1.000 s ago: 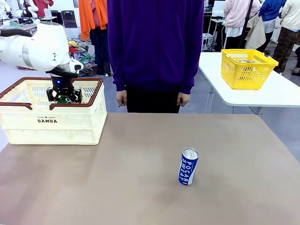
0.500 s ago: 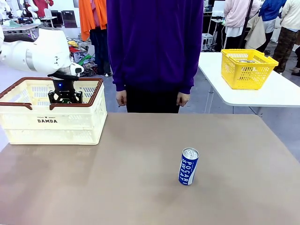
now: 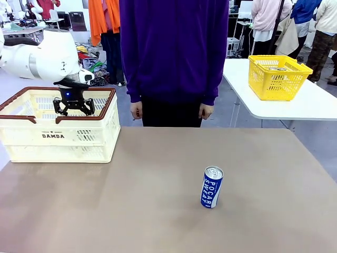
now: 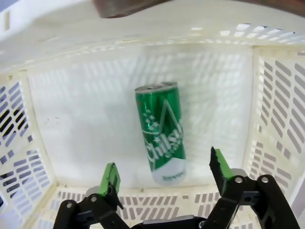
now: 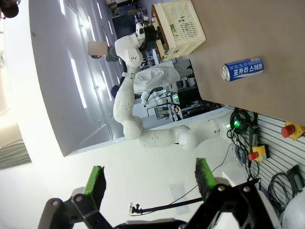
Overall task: Place the drinks into the Shopping basket.
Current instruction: Pick up one drink and place it into the Shopping basket.
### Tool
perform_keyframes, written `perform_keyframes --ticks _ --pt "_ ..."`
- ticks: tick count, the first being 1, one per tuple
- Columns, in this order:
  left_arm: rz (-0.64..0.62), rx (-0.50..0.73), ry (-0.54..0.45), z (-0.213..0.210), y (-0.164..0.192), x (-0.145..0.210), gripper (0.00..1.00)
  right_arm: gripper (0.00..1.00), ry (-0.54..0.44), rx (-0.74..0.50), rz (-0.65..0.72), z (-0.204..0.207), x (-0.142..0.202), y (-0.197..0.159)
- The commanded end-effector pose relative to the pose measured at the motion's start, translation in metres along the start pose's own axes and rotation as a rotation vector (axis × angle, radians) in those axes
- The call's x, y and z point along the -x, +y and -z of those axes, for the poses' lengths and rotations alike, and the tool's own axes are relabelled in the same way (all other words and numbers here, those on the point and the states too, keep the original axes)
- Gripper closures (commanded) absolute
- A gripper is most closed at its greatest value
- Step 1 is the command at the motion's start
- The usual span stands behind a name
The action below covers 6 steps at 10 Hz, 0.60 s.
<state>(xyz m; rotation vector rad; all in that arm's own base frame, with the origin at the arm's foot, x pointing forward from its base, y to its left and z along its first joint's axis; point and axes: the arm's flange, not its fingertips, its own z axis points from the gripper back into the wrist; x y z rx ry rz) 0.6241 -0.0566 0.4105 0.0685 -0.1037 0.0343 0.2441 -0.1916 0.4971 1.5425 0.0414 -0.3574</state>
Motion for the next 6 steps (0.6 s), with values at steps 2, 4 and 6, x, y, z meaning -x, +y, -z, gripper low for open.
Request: perform_keyframes --ticks 2,4,6 --pt "0.052 0.069 0.029 -0.028 0.006 0.012 0.00 0.00 -0.001 -0.002 -0.007 0.000 0.001 0.003" --pt "0.112 0.179 0.096 -0.075 0.017 0.028 0.00 0.00 -0.001 -0.002 -0.007 0.000 0.001 0.003" --pt "0.041 0.407 0.185 -0.123 0.034 0.080 0.00 0.00 -0.001 -0.002 -0.007 0.000 0.001 0.003"
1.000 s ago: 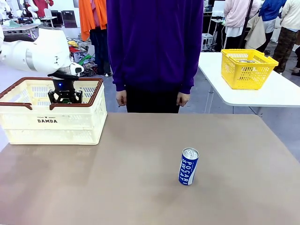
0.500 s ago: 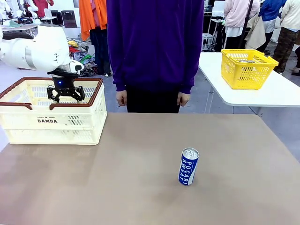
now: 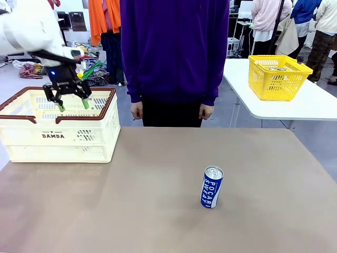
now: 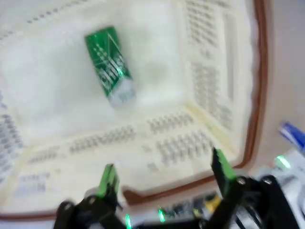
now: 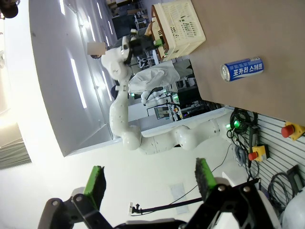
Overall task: Place the drinks into the Shopping basket.
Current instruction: Pick up one drink and place it into the Shopping basket.
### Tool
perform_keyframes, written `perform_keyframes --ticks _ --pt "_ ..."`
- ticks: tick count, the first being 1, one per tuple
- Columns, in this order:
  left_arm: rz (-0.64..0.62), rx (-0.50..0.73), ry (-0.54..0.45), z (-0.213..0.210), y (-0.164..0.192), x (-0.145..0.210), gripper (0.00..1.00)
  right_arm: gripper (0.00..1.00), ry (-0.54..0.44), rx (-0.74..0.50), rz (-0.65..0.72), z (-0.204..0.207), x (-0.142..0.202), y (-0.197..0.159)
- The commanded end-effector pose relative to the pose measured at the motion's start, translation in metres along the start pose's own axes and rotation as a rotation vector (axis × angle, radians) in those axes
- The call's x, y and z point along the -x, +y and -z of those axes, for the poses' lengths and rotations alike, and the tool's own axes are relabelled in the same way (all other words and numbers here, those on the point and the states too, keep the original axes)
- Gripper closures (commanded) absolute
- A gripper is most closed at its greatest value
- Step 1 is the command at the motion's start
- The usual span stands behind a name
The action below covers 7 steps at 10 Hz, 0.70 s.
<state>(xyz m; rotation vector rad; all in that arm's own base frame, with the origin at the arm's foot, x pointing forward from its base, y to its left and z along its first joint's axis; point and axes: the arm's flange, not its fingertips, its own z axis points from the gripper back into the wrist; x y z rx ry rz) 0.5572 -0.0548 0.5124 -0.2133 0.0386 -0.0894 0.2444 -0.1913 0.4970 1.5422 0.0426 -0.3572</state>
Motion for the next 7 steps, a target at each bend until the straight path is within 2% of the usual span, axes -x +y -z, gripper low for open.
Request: perform_keyframes --ticks 1,3,4,7 --pt "-0.062 0.292 -0.006 -0.031 0.023 0.066 0.00 0.00 -0.002 -0.002 -0.008 0.000 0.002 0.003" --pt "-0.080 0.593 -0.040 -0.036 0.057 0.146 0.00 0.00 -0.002 -0.002 -0.008 0.000 0.002 0.003" --pt "-0.050 0.804 -0.091 -0.033 0.086 0.187 0.00 0.00 -0.002 -0.002 -0.008 0.000 0.002 0.003" --pt "-0.074 1.159 -0.295 -0.013 0.189 0.274 0.00 0.00 -0.002 -0.002 -0.008 0.000 0.002 0.003"
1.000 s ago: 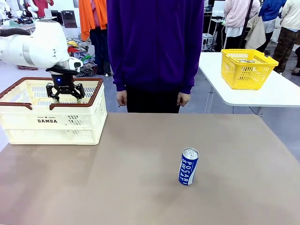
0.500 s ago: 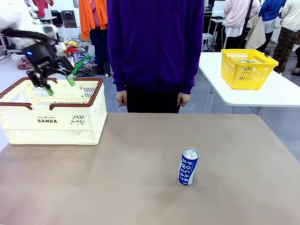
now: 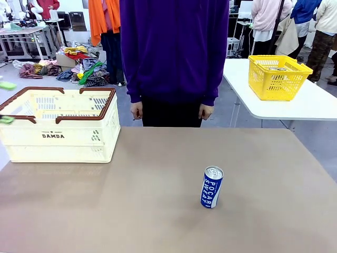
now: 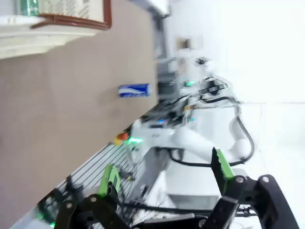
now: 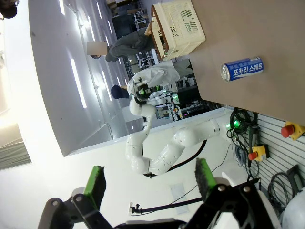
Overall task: Place the drinks into the Shopping basket.
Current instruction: Pick up one drink and place it into the Shopping basket.
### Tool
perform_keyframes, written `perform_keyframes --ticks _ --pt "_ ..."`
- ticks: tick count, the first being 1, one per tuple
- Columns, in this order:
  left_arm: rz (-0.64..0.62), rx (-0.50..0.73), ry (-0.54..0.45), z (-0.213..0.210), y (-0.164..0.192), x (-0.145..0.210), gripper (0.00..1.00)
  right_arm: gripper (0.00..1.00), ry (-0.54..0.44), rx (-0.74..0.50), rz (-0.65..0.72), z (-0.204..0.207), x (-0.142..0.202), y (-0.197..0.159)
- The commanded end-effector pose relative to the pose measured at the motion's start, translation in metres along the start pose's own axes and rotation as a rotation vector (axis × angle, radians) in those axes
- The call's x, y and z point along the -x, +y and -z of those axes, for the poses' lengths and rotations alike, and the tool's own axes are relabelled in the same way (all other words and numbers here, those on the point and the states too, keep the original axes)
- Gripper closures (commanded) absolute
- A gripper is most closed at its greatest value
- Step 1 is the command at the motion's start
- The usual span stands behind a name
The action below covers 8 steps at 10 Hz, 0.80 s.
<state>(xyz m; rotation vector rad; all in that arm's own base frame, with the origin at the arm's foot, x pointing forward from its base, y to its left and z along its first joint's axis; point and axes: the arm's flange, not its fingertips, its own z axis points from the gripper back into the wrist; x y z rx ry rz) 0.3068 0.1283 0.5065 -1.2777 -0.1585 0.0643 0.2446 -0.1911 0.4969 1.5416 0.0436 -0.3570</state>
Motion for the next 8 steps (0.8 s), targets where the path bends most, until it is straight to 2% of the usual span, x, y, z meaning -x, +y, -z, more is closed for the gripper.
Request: perform_keyframes --ticks 1,2,3,8 --pt "0.042 0.217 -0.110 -0.054 0.055 0.009 0.00 0.00 -0.003 -0.003 -0.008 0.000 0.002 0.003" --pt "0.045 0.187 -0.088 -0.060 0.079 0.001 0.00 0.00 -0.003 -0.003 -0.008 0.000 0.002 0.003" --pt "0.008 0.109 -0.082 -0.034 0.029 0.023 0.00 0.00 -0.003 -0.003 -0.008 0.000 0.002 0.003" --pt "0.008 0.109 -0.082 -0.034 0.029 0.023 0.00 0.00 -0.003 -0.003 -0.008 0.000 0.002 0.003"
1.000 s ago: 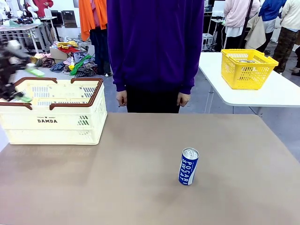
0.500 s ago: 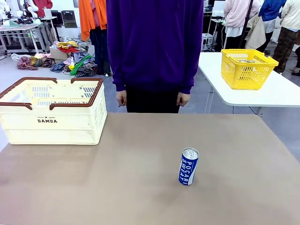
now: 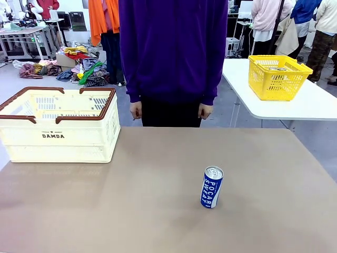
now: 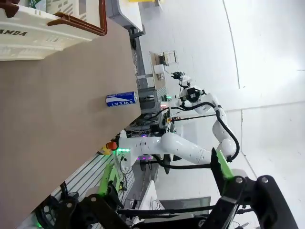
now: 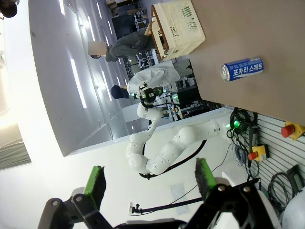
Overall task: Place the drinks into the Shopping basket.
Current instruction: Pick up one drink and place it into the Shopping basket.
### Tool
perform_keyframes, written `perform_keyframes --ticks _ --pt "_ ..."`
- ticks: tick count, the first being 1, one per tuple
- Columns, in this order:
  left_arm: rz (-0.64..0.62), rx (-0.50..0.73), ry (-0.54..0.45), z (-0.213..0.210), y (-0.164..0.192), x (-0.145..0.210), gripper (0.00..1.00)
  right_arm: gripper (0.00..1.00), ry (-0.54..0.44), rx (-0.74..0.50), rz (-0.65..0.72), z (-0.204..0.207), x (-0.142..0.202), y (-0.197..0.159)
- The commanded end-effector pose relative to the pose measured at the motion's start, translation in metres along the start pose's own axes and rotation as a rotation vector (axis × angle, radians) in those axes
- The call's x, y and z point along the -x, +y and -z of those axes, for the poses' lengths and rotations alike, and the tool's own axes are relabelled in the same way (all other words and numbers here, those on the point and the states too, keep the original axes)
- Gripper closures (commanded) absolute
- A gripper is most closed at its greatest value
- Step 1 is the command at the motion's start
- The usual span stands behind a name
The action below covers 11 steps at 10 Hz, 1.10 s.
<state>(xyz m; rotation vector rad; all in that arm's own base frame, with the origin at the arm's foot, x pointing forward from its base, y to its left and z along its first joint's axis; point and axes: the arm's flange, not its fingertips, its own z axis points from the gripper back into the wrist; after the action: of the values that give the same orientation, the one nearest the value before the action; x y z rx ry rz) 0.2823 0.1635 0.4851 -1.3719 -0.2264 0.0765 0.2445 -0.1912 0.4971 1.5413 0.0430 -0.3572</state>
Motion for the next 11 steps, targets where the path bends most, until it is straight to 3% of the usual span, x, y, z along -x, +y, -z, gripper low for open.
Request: perform_keyframes --ticks 1,11 --pt "-0.012 0.011 -0.025 -0.0031 -0.0008 0.0014 0.00 0.00 -0.002 -0.003 -0.008 -0.0003 0.0016 0.0028" --pt "-0.012 0.011 -0.025 -0.0031 -0.0008 0.0014 0.00 0.00 -0.002 -0.003 -0.008 -0.0003 0.0016 0.0028"
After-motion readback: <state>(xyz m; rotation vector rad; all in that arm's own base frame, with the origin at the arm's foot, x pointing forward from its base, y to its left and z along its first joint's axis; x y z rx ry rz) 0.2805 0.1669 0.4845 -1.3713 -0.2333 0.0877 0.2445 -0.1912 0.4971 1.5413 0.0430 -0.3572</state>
